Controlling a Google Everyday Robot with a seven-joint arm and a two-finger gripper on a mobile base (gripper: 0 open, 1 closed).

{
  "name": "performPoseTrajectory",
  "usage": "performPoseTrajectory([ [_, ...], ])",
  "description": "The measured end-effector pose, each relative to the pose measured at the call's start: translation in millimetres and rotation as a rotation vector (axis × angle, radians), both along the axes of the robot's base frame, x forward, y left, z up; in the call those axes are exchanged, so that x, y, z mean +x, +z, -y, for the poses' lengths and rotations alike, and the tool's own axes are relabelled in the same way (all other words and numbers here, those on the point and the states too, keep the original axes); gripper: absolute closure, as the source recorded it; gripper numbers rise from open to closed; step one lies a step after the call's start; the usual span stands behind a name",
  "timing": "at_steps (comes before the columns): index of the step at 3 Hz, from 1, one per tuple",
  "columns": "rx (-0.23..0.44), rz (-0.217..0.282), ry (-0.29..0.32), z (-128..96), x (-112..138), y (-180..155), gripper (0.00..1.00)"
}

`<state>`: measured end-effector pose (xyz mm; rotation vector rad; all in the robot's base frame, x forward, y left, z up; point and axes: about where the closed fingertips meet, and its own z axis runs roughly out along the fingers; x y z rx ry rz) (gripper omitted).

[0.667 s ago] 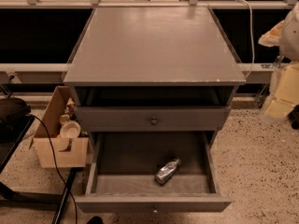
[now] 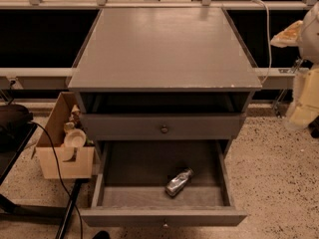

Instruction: Pick redbull can from middle drawer and place on counter

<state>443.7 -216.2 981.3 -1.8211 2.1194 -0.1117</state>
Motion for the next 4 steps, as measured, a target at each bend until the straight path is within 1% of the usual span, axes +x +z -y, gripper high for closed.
performPoseTrajectory([
  [1, 0.006, -0.015, 0.163, 5, 10, 1, 0.0],
  [2, 0.026, -0.04, 0.348, 1, 26, 1, 0.0],
  [3, 0.01, 0.003, 0.42, 0, 33, 7, 0.0],
  [4, -0.027, 0.045, 0.446, -3, 36, 12, 0.0],
])
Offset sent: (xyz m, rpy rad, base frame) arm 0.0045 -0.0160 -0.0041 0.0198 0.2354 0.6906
